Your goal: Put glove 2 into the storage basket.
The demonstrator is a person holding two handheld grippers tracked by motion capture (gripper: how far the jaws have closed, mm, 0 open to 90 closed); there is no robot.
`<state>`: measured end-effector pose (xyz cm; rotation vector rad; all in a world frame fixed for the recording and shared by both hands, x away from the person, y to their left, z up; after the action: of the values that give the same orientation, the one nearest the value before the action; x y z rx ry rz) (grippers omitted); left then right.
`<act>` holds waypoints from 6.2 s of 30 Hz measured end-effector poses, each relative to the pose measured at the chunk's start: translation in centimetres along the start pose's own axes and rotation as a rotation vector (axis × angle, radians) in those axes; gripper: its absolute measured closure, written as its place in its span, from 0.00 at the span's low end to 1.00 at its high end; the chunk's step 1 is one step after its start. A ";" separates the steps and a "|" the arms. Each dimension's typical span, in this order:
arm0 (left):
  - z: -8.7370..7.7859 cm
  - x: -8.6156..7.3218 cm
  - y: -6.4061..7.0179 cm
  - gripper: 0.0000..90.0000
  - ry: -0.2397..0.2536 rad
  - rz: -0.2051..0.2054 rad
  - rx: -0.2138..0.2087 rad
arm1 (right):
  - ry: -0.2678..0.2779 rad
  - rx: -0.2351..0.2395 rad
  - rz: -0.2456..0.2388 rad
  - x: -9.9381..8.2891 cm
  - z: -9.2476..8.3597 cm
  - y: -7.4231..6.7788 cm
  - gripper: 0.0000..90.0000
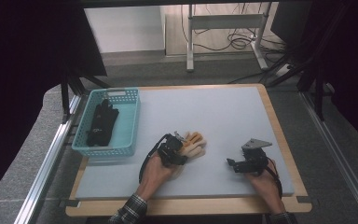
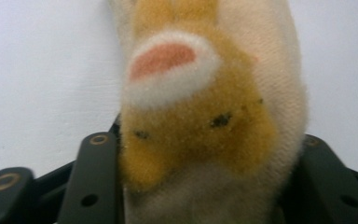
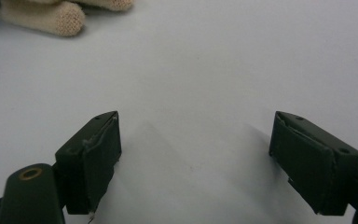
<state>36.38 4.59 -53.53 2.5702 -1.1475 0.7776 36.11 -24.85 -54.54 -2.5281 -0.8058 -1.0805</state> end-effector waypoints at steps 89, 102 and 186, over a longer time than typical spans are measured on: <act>-6.6 -5.0 -23.0 0.13 -0.164 -0.519 0.181 | -0.001 -0.001 -0.001 0.0 0.0 0.0 0.18; -10.2 -6.2 -23.5 0.79 -0.102 -0.509 0.329 | -0.001 -0.001 -0.001 0.0 0.0 0.0 0.18; -13.0 -3.7 -11.5 0.01 0.305 -0.217 0.079 | 0.000 -0.004 0.001 0.0 0.0 0.0 0.18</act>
<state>37.99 19.82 -44.49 2.4691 -0.7479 1.1292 36.11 -24.83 -54.52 -2.5314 -0.8038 -1.0822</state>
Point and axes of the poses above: each handheld gripper's, and its own axes: z roughly forward along the jaws, x roughly out of its top, y roughly to its right, the point moved 2 cm from there along z, roughly forward along the jaws, and after that the axes turned 7 degrees about z, right-handed, at the moved point
